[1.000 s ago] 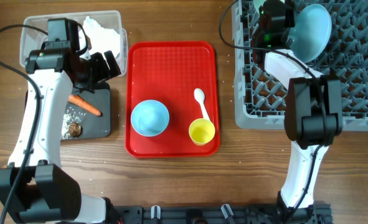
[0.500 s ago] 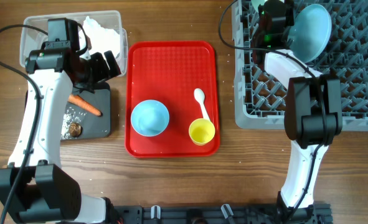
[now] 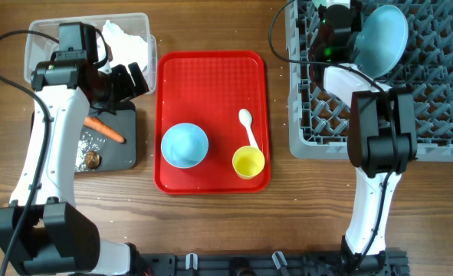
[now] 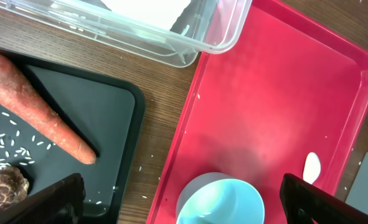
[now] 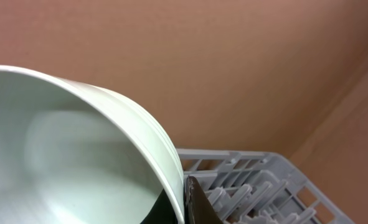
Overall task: Sort waste into correct bins and load items into the dishwasher rack
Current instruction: 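Carry the green bowl with the right gripper and place it in the dish rack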
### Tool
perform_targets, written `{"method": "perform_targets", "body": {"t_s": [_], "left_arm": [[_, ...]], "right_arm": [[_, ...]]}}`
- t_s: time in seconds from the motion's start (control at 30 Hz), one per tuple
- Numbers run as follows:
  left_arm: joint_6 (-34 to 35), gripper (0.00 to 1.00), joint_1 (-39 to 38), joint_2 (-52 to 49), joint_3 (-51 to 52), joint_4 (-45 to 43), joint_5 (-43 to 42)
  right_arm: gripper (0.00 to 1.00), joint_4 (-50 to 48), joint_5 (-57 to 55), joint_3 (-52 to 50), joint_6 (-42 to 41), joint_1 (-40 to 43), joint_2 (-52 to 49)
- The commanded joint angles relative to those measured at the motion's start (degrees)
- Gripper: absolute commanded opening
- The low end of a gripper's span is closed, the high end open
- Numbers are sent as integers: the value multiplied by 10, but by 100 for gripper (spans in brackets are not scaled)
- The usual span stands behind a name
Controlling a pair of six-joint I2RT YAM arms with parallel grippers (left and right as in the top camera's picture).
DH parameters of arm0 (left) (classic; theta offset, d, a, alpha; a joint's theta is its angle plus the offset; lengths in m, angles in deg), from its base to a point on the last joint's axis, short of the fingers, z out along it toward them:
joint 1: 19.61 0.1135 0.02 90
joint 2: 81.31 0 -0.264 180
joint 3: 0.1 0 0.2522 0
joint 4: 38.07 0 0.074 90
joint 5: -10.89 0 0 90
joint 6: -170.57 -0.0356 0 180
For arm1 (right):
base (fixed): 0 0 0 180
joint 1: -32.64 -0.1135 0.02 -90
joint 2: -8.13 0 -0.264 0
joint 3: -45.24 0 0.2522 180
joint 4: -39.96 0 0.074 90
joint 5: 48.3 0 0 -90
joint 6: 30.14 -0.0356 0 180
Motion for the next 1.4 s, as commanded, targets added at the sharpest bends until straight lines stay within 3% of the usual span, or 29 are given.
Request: {"method": "perform_targets", "body": {"t_s": [0.0,0.27,0.33,0.43,0.53,0.6,0.63,0.8,1.0,1.1,1.3,1.37], "left_arm": [[1,100,4,9,-11,0,3],[1,100,4,8,-11,0,3],[1,100,4,8,-11,0,3],[1,100,4,9,-11,0,3],[1,100,4,9,-11,0,3],[1,100,4,9,-11,0,3],[1,100,4,8,-11,0,3],[1,100,4,9,-11,0,3],[1,100,4,9,-11,0,3],[1,100,4,9,-11,0,3],[1,100,4,8,-11,0,3],[1,100,4,9,-11,0,3]], "right_arm": [[4,-1,0,3,16,6,-15],[6,44,44,3,32,3,-17],[12,44,42,3,37,1,-17],[13,28,41,3,99,-5,-17],[30,5,33,3,159,-19,-17],[59,-30,10,3,167,-31,-17],[66,-42,9,3,170,-35,-17],[72,-49,11,3,197,-59,-17],[93,-150,-74,3,163,-68,2],[99,-21,-76,3,75,-71,48],[99,482,63,3,-305,-63,259],[100,545,63,3,-386,-63,315]]}}
